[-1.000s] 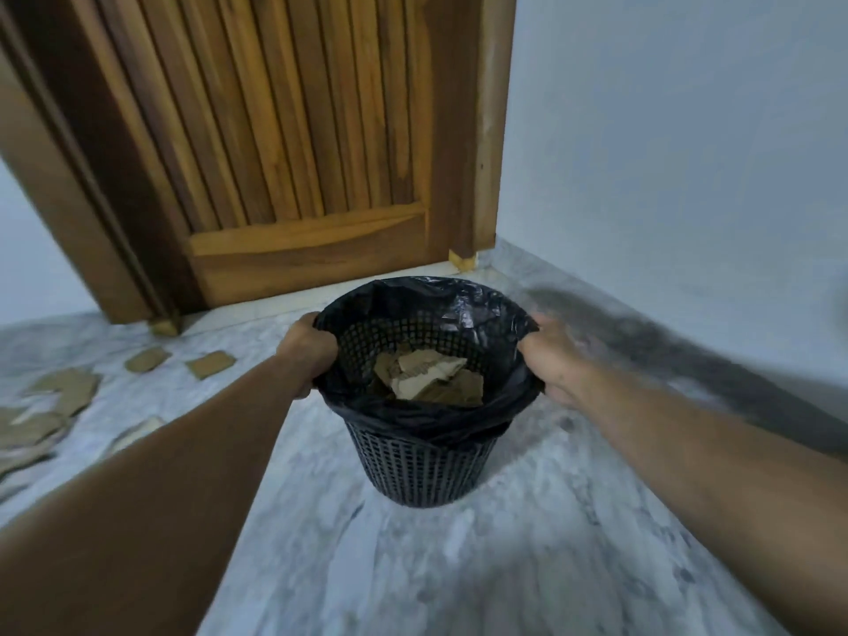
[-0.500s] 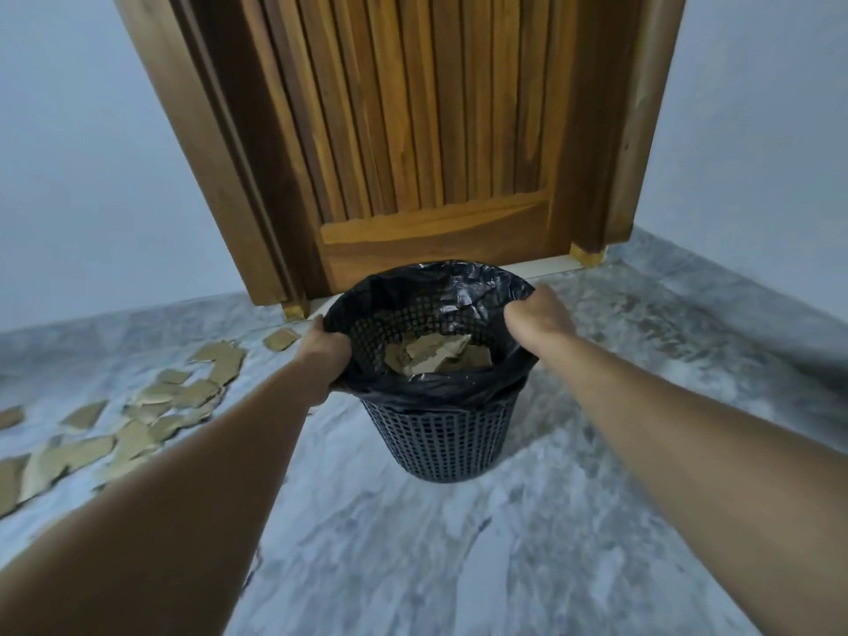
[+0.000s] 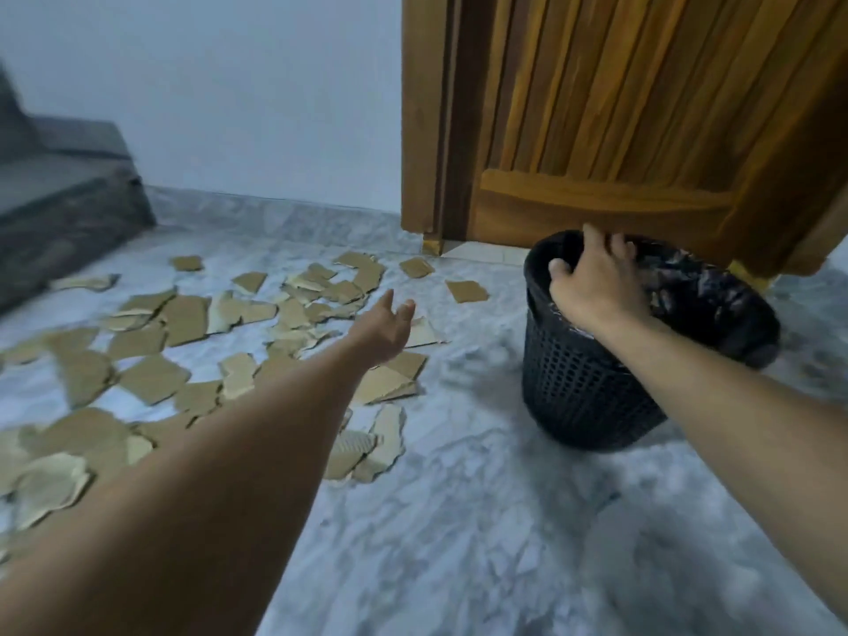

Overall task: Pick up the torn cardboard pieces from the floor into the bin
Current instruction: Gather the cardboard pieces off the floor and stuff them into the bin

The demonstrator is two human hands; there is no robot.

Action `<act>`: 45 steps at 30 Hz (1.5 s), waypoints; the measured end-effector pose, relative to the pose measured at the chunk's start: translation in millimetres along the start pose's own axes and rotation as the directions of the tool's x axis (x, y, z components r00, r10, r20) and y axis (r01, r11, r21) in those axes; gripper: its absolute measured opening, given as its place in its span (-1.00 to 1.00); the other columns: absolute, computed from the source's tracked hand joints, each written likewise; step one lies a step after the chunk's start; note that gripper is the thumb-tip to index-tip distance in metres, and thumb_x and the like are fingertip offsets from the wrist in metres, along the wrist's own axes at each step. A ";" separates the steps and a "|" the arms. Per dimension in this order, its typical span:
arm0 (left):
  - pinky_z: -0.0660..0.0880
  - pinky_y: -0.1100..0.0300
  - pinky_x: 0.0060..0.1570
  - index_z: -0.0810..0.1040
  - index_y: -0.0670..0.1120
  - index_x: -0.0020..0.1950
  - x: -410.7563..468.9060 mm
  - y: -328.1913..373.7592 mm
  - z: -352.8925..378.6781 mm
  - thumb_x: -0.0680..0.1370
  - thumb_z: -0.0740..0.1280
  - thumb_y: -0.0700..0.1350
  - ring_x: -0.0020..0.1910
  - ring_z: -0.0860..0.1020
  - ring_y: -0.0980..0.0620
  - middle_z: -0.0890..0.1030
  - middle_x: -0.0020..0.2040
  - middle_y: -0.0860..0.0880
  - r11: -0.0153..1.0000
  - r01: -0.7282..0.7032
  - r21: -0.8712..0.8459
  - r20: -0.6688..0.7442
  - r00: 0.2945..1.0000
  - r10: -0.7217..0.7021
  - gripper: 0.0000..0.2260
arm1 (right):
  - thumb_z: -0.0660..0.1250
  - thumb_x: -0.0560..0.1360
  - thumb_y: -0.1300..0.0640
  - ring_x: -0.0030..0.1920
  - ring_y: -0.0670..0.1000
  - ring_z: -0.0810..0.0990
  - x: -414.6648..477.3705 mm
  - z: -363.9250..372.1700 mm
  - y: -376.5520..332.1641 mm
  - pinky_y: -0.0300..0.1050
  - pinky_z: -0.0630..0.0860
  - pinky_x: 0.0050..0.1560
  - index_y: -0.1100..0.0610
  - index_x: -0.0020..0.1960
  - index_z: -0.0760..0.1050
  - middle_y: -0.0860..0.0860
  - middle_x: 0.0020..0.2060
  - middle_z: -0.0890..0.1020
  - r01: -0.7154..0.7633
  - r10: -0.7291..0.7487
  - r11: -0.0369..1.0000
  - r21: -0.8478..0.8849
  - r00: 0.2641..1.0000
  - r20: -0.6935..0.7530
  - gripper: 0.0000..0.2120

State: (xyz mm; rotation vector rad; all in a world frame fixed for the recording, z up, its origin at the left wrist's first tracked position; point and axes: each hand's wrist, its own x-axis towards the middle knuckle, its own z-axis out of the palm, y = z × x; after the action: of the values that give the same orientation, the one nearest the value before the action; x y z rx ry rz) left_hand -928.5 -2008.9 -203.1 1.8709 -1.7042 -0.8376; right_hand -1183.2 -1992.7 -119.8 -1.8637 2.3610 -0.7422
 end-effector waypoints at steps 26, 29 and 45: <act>-0.26 -0.47 0.42 -0.11 0.21 0.62 -93.2 -322.9 -36.6 0.42 -0.19 0.60 0.57 -0.23 -0.40 -0.17 0.65 -0.20 0.725 0.659 0.198 -0.423 0.725 -0.543 -0.15 | -0.27 0.27 -0.72 0.62 0.23 -0.17 -102.3 346.0 -150.2 0.54 -0.19 0.44 -0.27 0.62 -0.08 0.11 0.65 -0.06 0.162 -0.074 0.978 -0.130 0.858 0.509 0.01; -0.06 -0.37 0.47 0.03 0.23 0.61 -79.7 -318.5 -43.9 0.47 -0.11 0.55 0.59 -0.01 -0.29 0.08 0.63 -0.15 0.771 0.604 0.201 -0.529 0.729 -0.434 -0.23 | -0.19 0.31 -0.69 0.58 0.19 0.06 -89.4 358.3 -174.9 0.48 -0.06 0.47 -0.19 0.58 0.13 0.11 0.56 0.17 0.215 -0.216 0.976 0.046 0.895 0.390 -0.01; 0.03 -0.37 0.45 0.10 0.20 0.59 -28.5 -353.4 -64.4 0.48 -0.01 0.54 0.57 0.04 -0.30 0.07 0.62 -0.19 0.735 0.671 0.099 -0.587 0.636 -0.501 -0.24 | 0.32 0.50 -0.33 0.62 0.23 -0.11 -85.0 393.4 -285.4 0.32 -0.07 0.56 -0.19 0.63 -0.01 0.11 0.65 -0.07 0.311 -0.404 0.915 0.258 0.713 0.573 -0.17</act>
State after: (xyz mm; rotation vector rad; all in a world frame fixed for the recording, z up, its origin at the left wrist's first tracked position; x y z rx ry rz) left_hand -635.3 -1943.0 -402.1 2.6441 -0.8870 -0.1909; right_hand -774.9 -2093.4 -377.8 -2.1054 1.5193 -0.2264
